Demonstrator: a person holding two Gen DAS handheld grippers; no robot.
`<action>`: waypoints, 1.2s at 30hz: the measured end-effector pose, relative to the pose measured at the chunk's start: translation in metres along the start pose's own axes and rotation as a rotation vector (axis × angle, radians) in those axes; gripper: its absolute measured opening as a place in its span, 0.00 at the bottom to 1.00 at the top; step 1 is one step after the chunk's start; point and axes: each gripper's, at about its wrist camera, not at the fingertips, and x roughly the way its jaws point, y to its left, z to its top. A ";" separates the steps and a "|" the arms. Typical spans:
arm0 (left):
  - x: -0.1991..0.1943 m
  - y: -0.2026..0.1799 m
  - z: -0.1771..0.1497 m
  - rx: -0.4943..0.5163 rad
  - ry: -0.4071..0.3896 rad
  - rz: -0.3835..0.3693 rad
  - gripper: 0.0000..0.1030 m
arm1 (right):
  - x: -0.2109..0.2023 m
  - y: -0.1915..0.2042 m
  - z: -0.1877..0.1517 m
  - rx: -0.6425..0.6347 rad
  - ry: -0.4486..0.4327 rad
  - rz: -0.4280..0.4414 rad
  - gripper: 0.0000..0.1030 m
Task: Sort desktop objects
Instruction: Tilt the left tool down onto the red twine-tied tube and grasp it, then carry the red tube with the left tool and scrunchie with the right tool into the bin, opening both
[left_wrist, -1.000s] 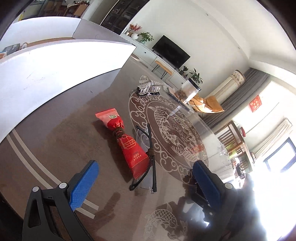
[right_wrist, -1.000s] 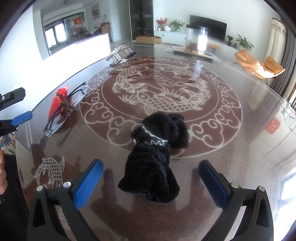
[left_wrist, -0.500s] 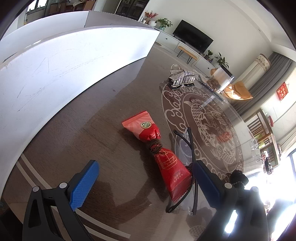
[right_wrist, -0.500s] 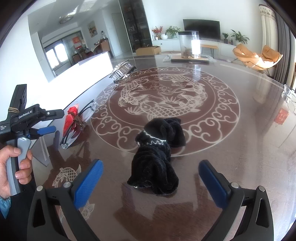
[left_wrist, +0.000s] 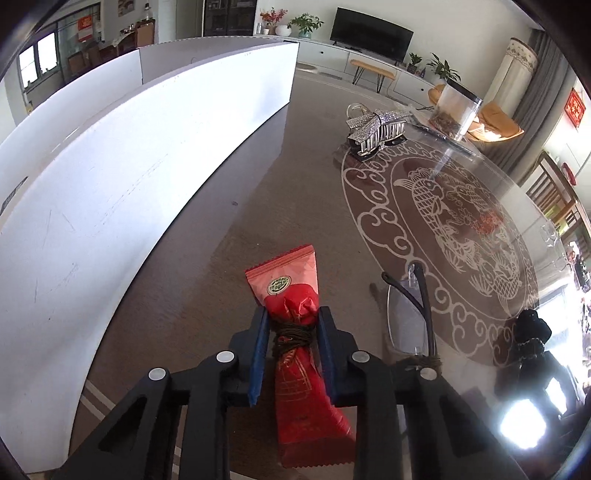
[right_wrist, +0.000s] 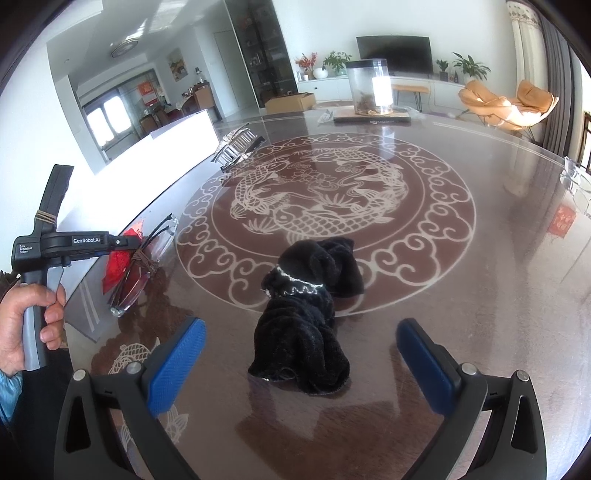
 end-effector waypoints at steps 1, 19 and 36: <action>-0.003 0.002 -0.003 0.018 -0.001 0.001 0.22 | 0.001 0.001 0.000 -0.007 0.016 0.000 1.00; -0.116 0.045 -0.011 -0.039 -0.211 -0.160 0.21 | 0.005 0.026 0.027 -0.167 0.161 -0.092 0.32; -0.143 0.266 0.061 -0.304 -0.204 0.106 0.21 | 0.032 0.311 0.201 -0.412 -0.023 0.407 0.33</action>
